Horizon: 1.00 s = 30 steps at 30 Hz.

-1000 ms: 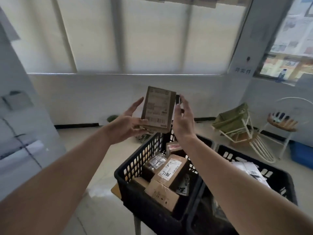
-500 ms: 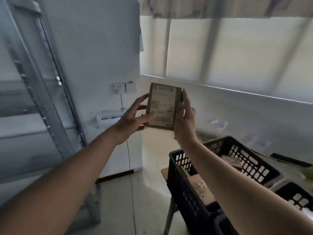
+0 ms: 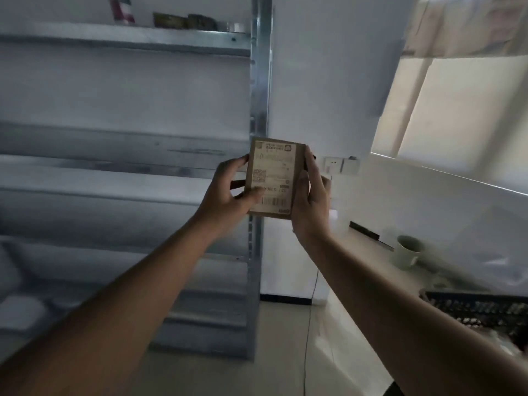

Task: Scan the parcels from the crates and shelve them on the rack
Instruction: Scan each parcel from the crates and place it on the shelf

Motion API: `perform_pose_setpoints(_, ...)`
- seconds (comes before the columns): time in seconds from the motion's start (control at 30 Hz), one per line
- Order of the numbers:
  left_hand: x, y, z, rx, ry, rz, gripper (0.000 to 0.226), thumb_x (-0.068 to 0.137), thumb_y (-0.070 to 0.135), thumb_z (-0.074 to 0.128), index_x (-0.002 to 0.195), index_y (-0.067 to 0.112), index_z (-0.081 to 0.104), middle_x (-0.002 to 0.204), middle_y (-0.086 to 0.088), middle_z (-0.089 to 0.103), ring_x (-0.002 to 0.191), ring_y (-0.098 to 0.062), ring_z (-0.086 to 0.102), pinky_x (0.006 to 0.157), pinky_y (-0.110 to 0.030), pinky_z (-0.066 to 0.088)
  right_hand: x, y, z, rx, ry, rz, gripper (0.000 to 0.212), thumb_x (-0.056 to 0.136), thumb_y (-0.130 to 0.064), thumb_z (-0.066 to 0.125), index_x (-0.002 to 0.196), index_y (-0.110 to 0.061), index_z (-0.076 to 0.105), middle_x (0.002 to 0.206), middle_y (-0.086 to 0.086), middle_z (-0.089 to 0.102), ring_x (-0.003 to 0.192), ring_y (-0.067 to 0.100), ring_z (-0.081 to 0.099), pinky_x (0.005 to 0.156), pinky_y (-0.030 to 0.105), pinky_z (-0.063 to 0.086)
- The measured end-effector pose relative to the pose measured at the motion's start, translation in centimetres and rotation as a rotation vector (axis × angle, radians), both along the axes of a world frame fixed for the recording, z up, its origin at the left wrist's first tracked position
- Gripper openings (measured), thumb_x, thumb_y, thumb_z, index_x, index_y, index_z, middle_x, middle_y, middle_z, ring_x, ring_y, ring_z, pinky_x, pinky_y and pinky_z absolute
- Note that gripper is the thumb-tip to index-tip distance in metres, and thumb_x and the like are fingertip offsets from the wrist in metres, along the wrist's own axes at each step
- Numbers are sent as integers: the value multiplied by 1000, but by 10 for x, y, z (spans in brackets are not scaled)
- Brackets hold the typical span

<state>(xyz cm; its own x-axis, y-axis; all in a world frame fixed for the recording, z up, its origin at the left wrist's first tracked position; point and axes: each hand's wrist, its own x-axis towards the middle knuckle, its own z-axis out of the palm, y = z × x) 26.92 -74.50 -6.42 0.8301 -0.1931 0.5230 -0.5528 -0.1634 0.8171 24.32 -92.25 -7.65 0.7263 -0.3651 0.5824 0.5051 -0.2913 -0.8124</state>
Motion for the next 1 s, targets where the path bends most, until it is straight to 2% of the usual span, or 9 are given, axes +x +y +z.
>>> perform_pose_setpoints(0.13, 3, 100, 1, 30, -33, 94, 73, 95, 18, 77, 156, 35, 40, 152, 15, 43, 125, -8, 58, 78, -16, 59, 19, 97, 0, -40, 0, 84, 48, 116, -31, 35, 164, -41, 36, 125, 4, 41, 113, 11, 56, 83, 21, 58)
perform_pose_setpoints(0.2, 2, 145, 5, 62, -65, 142, 82, 96, 14, 76, 160, 41, 31, 156, 19, 36, 124, -7, 57, 79, -13, 57, 30, 142, 2, -49, 12, 135, 48, 116, -35, 37, 163, -44, 36, 126, 4, 41, 114, 16, 56, 86, 25, 58)
perform_pose_setpoints(0.27, 4, 186, 7, 107, -126, 200, 86, 97, 11, 74, 161, 42, 28, 158, 19, 34, 131, -16, 56, 84, -15, 58, 40, 184, 5, -42, 32, 201, 49, 116, -34, 38, 163, -45, 35, 125, -2, 40, 116, 20, 56, 94, 40, 60)
perform_pose_setpoints(0.33, 7, 222, 8, 145, -182, 264, 85, 96, 8, 74, 163, 36, 29, 160, 12, 34, 139, -22, 50, 87, -16, 58, 52, 222, 8, -39, 53, 249, 49, 116, -33, 38, 163, -46, 35, 125, -5, 39, 116, 20, 55, 97, 44, 60)
perform_pose_setpoints(0.5, 26, 300, 11, 192, -237, 396, 83, 97, 7, 73, 164, 28, 29, 163, 10, 31, 141, -27, 49, 92, -24, 61, 94, 302, 10, -40, 38, 357, 47, 116, -35, 37, 161, -48, 36, 121, -16, 38, 109, 10, 54, 89, 30, 56)
perform_pose_setpoints(0.67, 64, 360, 11, 225, -268, 496, 84, 95, 3, 73, 164, 24, 29, 164, 9, 31, 141, -27, 51, 92, -22, 60, 153, 368, 6, -63, 6, 467, 48, 116, -34, 36, 162, -47, 33, 124, -5, 40, 109, 5, 53, 87, 19, 50)
perform_pose_setpoints(0.8, 101, 403, 15, 266, -272, 607, 85, 96, 6, 73, 165, 20, 28, 166, 4, 31, 144, -26, 48, 94, -35, 62, 205, 418, 8, -66, -23, 542, 48, 116, -38, 33, 163, -47, 31, 120, -14, 38, 107, 2, 53, 81, 6, 51)
perform_pose_setpoints(0.9, 125, 431, 18, 276, -261, 662, 83, 96, 7, 73, 165, 20, 28, 166, 7, 31, 143, -30, 49, 96, -41, 62, 238, 451, 11, -91, -12, 580, 49, 116, -36, 30, 165, -47, 29, 118, -16, 37, 106, 3, 53, 83, 9, 47)
perform_pose_setpoints(1.0, 144, 458, 19, 228, -252, 689, 82, 97, 5, 72, 165, 20, 29, 164, 6, 33, 138, -32, 54, 90, -33, 63, 268, 483, 14, -107, -22, 644, 49, 117, -36, 29, 165, -47, 28, 119, -9, 39, 108, 3, 52, 88, 11, 47)
